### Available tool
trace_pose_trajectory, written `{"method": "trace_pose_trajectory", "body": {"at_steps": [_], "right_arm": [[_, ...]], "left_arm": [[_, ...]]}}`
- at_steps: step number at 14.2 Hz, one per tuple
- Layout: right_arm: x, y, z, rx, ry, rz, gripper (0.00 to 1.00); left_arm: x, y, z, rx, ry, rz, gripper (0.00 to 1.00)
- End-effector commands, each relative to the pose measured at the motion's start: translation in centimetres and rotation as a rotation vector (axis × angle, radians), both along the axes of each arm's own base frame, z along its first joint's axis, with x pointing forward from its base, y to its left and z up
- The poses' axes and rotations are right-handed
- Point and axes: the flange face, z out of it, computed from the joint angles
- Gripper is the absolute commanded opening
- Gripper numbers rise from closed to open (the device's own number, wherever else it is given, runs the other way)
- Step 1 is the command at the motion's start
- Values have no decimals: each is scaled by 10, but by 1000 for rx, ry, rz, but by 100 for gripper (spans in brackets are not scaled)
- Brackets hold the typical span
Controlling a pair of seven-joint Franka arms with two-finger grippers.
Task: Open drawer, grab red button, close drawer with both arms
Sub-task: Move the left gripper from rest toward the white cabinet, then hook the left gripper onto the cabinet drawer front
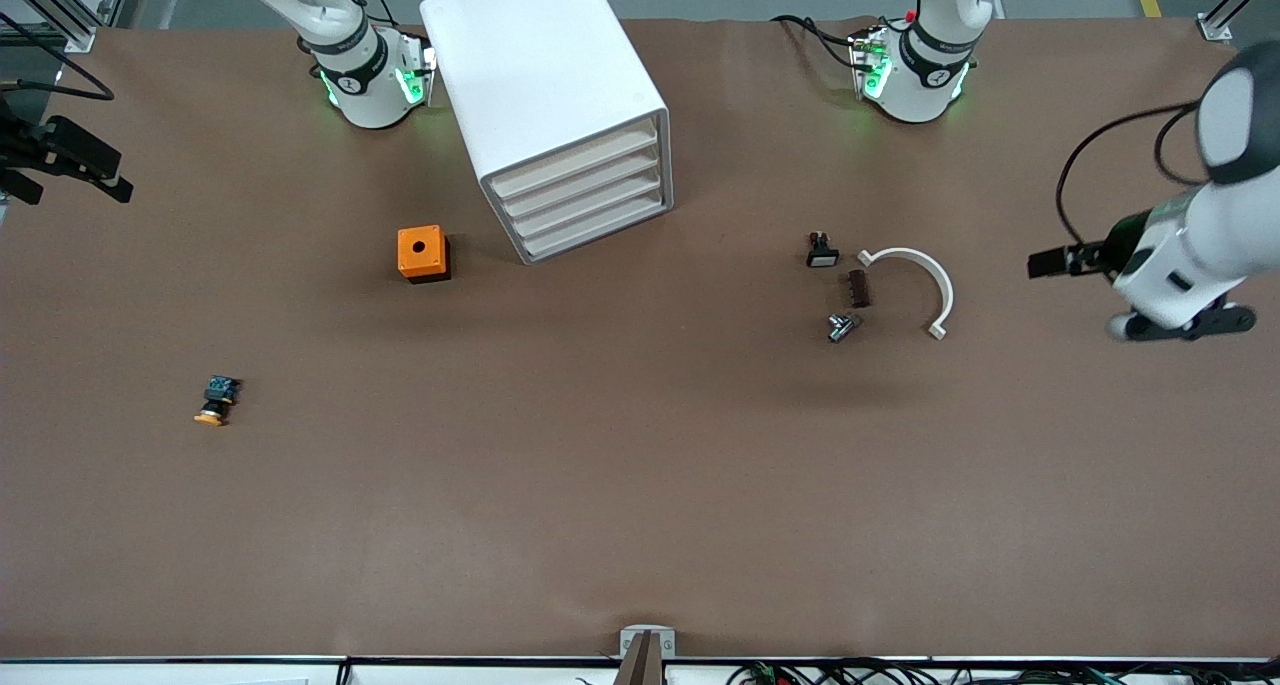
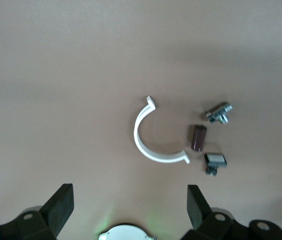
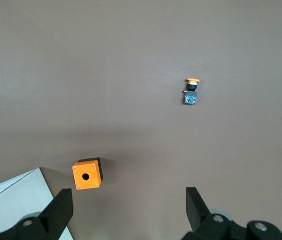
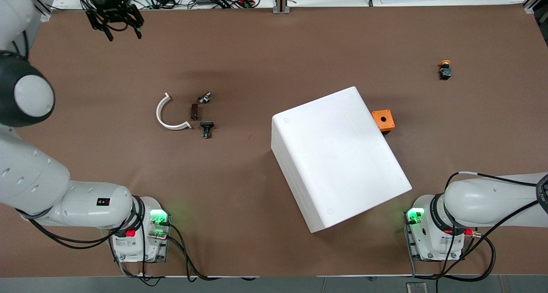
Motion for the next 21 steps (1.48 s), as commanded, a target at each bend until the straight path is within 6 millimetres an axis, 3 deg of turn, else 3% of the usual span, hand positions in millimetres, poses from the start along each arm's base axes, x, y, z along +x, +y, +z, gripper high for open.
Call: {"method": "trace_pose_trajectory", "body": {"at_steps": [1, 4, 8, 12, 17, 21], "right_arm": [[-5, -2, 3, -9, -2, 18, 100], [-5, -2, 3, -9, -2, 18, 100], [-5, -3, 3, -11, -2, 17, 100], [-5, -4, 2, -15, 2, 16, 100], [-5, -4, 2, -15, 2, 16, 100], [-5, -4, 2, -15, 0, 16, 100]], "left_arm": [[22, -11, -46, 29, 29, 66, 100], [25, -44, -92, 76, 89, 132, 100], [18, -113, -104, 120, 127, 334, 100], [3, -190, -130, 87, 261, 580, 100], [-4, -248, -150, 180, 476, 802, 100], [-23, -288, -168, 311, 668, 1016, 100]]}}
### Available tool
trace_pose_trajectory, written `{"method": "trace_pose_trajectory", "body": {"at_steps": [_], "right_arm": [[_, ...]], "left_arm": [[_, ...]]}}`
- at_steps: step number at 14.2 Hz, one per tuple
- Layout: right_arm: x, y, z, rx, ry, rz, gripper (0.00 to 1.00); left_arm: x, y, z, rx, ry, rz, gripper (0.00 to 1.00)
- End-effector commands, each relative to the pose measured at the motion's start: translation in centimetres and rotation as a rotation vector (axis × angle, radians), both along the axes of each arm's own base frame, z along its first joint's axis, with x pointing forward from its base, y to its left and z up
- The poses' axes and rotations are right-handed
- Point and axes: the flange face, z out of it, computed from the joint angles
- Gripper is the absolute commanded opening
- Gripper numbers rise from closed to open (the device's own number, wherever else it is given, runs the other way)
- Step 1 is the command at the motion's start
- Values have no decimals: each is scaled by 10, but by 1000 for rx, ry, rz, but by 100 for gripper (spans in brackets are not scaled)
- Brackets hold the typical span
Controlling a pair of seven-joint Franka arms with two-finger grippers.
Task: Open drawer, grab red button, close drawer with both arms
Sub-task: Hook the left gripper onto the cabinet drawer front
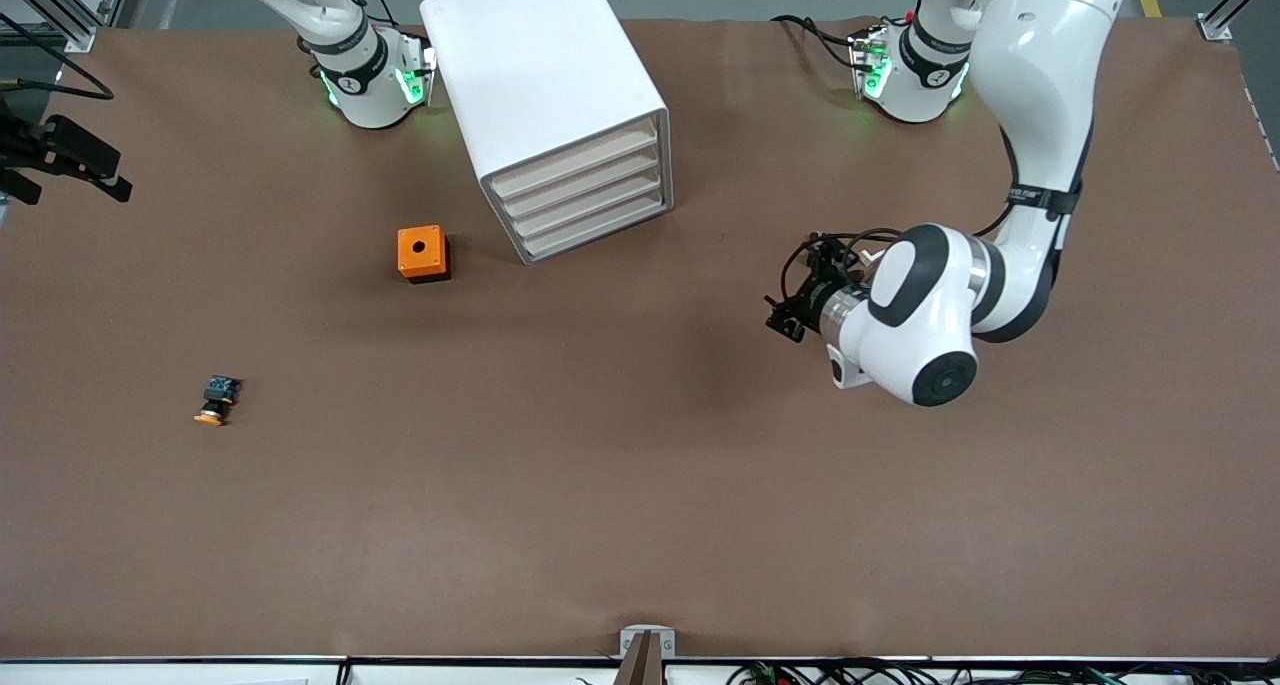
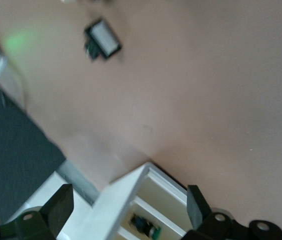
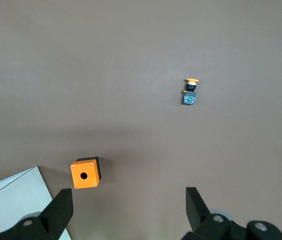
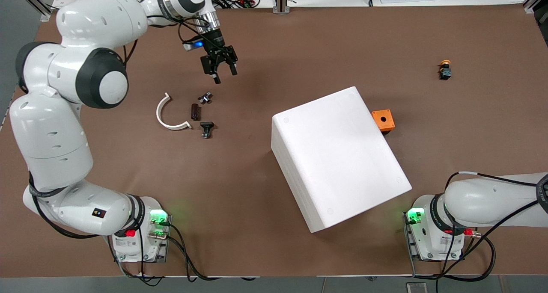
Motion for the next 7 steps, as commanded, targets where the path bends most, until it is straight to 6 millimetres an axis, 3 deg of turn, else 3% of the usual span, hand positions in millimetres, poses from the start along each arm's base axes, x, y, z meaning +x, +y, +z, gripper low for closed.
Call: {"method": "trace_pose_trajectory", "body": {"at_steps": [1, 7], "right_arm": [[-5, -3, 2, -11, 0, 7, 100], [-5, -4, 3, -11, -1, 6, 100]], "left_arm": [[-6, -24, -13, 76, 142, 114, 100], [-32, -74, -67, 233, 413, 300, 100]]}}
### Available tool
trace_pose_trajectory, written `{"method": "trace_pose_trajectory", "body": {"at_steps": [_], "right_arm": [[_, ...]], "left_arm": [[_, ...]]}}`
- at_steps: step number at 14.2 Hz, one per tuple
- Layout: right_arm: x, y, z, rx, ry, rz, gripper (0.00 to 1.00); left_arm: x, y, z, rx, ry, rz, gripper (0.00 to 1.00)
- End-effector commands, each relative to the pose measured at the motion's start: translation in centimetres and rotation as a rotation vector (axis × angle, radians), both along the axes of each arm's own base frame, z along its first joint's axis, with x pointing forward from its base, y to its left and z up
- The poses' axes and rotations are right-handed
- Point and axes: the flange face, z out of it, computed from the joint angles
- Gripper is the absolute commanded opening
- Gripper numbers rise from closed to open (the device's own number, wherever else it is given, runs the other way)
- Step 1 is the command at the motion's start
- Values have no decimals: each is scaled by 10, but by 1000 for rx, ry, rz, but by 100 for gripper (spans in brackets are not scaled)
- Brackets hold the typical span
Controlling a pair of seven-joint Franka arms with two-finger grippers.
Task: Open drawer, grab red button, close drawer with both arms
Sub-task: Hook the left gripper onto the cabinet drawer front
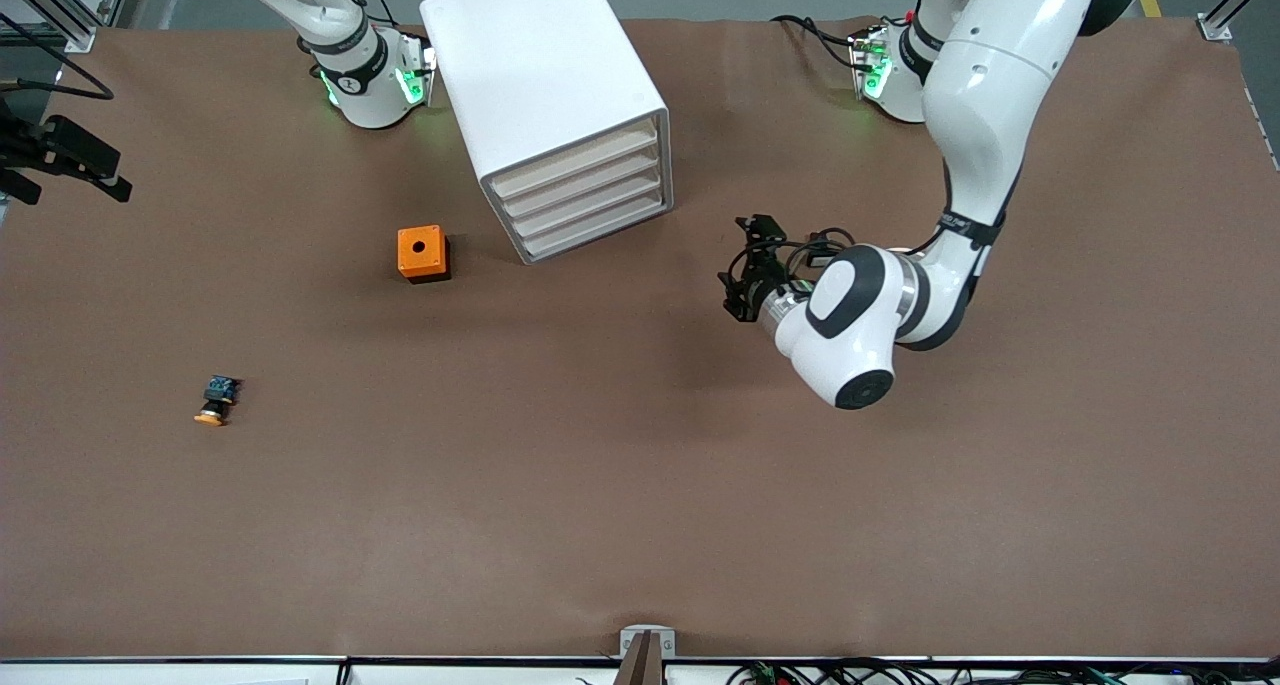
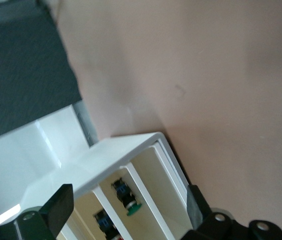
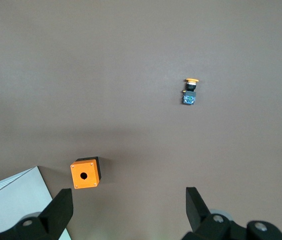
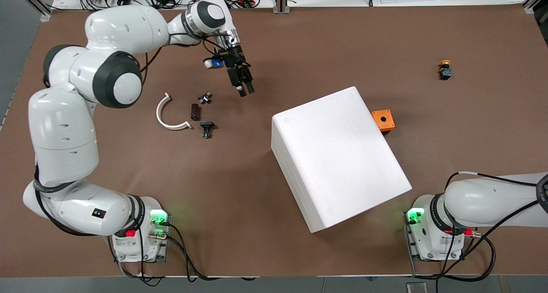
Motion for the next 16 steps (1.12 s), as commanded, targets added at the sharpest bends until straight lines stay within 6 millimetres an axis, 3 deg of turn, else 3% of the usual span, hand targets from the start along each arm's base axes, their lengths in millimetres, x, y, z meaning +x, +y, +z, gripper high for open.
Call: {"method": "trace_pose_trajectory", "body": {"at_steps": [1, 4, 8, 11, 12, 14, 16], "right_arm": [[-5, -3, 3, -11, -2, 7, 100], [-5, -3, 3, -11, -2, 7, 100], [-4, -3, 4, -13, -5, 8, 100], [-4, -3, 4, -13, -5, 8, 100], [-4, -1, 4, -13, -5, 11, 100], [-4, 0, 4, -13, -5, 13, 100], [-4, 1, 4, -14, -6, 14, 100]], "left_arm": [[-3, -22, -12, 38, 105, 64, 100], [-19, -49, -16, 65, 188, 95, 100], [-56, -89, -34, 92, 353, 100, 100], [-72, -106, -45, 91, 386, 84, 100], [-75, -107, -50, 96, 394, 83, 97], [-76, -107, -53, 96, 400, 82, 74], [-90, -119, -51, 103, 402, 53, 64]]}}
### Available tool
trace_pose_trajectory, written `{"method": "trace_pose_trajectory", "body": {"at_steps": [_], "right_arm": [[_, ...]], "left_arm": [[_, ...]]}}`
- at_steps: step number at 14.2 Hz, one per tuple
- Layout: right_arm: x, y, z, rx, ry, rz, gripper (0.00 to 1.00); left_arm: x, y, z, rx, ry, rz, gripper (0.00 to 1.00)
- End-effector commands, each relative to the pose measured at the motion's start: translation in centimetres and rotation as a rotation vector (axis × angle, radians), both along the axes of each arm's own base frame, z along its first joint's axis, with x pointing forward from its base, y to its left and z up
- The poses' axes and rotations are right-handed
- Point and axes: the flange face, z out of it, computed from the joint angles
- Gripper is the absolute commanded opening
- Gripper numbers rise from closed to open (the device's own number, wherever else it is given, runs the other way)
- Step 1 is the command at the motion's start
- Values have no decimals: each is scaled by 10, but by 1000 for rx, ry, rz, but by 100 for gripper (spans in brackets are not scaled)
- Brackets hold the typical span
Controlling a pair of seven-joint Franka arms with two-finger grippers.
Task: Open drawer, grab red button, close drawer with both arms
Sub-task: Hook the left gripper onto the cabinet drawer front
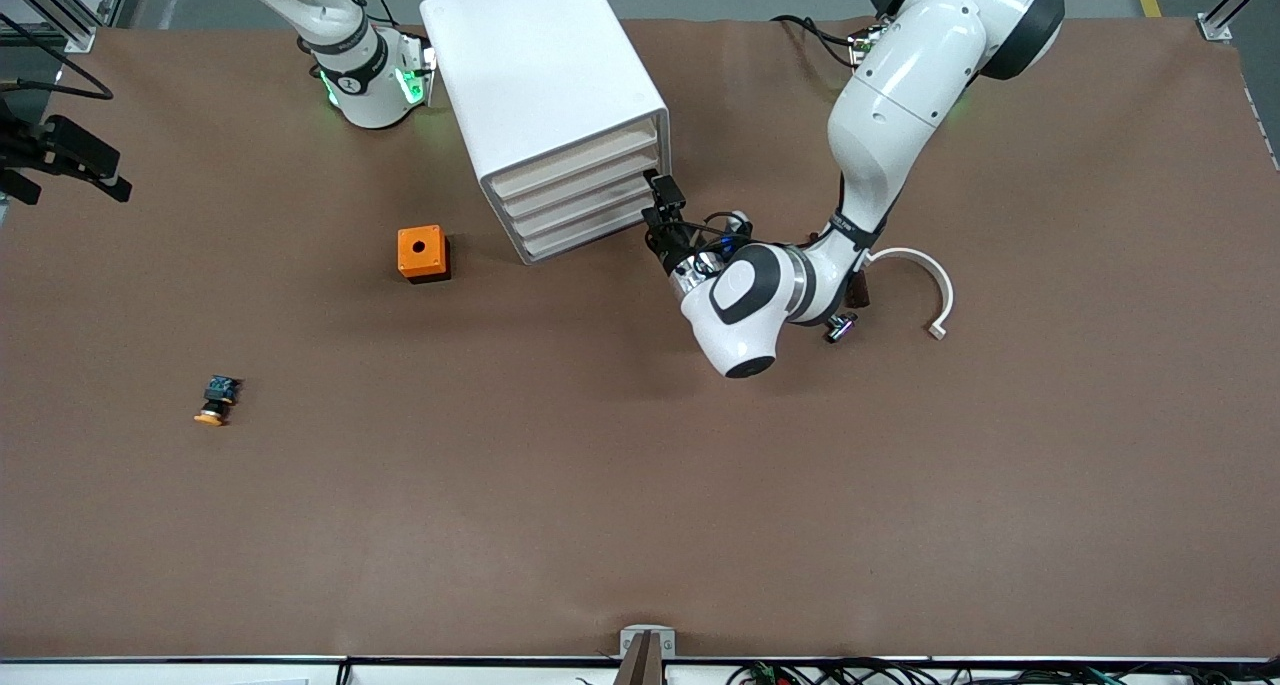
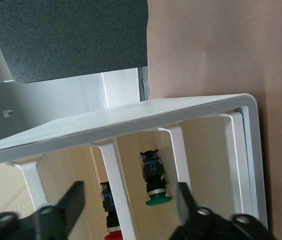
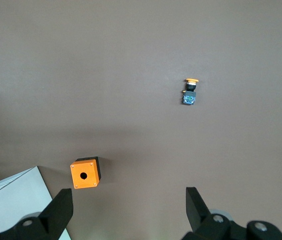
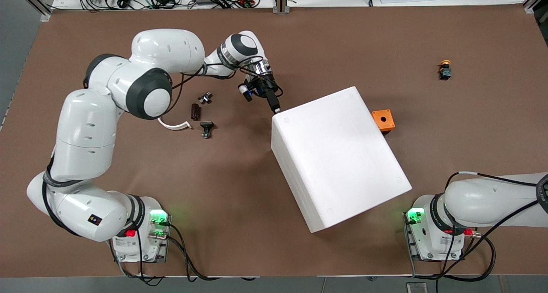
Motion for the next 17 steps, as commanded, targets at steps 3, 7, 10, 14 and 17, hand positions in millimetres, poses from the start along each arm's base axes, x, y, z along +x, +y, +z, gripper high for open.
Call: {"method": "trace_pose_trajectory", "body": {"at_steps": [3, 7, 10, 14, 17], "right_arm": [[-4, -1, 3, -13, -4, 9, 100], [-4, -1, 3, -13, -3, 9, 100], [-4, -1, 3, -13, -3, 9, 100], [-3, -1, 5, -14, -13, 7, 100], [-1, -2, 11, -13, -21, 6, 100]], "left_arm": [[-19, -21, 5, 4, 42, -44, 60], [-38, -32, 2, 16, 60, -83, 56], [-42, -36, 1, 20, 64, -90, 30], [-34, -31, 2, 11, 72, -59, 15], [-19, -21, 3, 5, 75, -21, 16]]}}
